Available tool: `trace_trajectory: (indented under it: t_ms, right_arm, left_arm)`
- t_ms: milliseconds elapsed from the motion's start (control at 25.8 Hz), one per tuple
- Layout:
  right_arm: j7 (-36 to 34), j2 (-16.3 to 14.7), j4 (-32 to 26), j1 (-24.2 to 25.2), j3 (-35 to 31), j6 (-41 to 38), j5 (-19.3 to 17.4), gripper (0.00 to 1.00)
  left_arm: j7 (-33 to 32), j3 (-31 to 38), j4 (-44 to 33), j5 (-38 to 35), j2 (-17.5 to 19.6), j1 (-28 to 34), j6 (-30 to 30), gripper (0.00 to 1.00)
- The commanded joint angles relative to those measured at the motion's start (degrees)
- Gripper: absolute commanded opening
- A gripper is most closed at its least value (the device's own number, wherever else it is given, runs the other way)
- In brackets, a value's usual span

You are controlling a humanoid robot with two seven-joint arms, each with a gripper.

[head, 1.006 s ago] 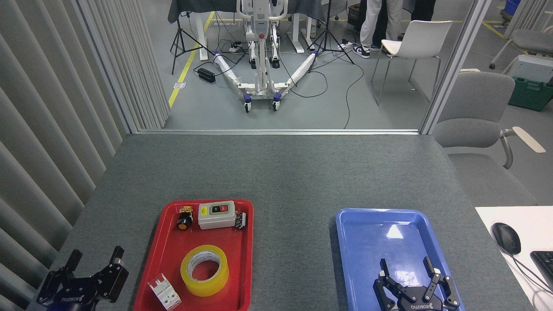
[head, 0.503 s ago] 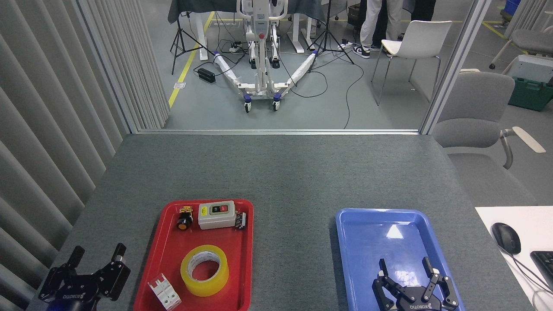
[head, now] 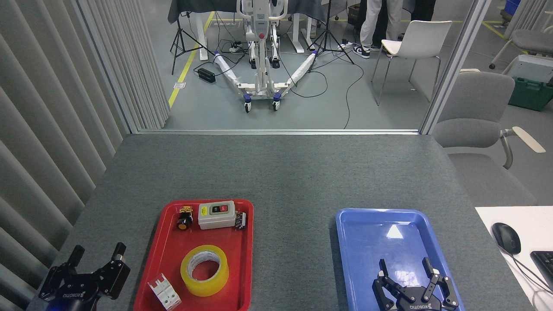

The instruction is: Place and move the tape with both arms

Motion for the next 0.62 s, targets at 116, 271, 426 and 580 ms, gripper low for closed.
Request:
trace_trajectory:
  t_ms: [116,271,426,580]
  right_arm:
    - [0.0,0.0,0.0,0.0,0.0,-0.1,0.0,1.0]
    - [0.0,0.0,0.0,0.0,0.0,-0.1,0.0,1.0]
    - [0.0,-0.1,-0.1,0.0,0.0,-0.2,0.0,1.0]
    - [0.0,-0.1,-0.1,0.0,0.0,-0.1,0.0,1.0]
  left_arm:
    - [0.0,-0.1,0.0,0.0,0.0,-0.1,0.1,1.0]
    - [-0.1,-0.2,0.0,0.0,0.2,-0.1,0.6,1.0]
    - [-0.4,-0.4,0.1,0.0,0.2,-0.2,1.3,1.0]
    - [-2.0,-1.9,-0.7,0.0,0.7,-0.7,3.4,1.0]
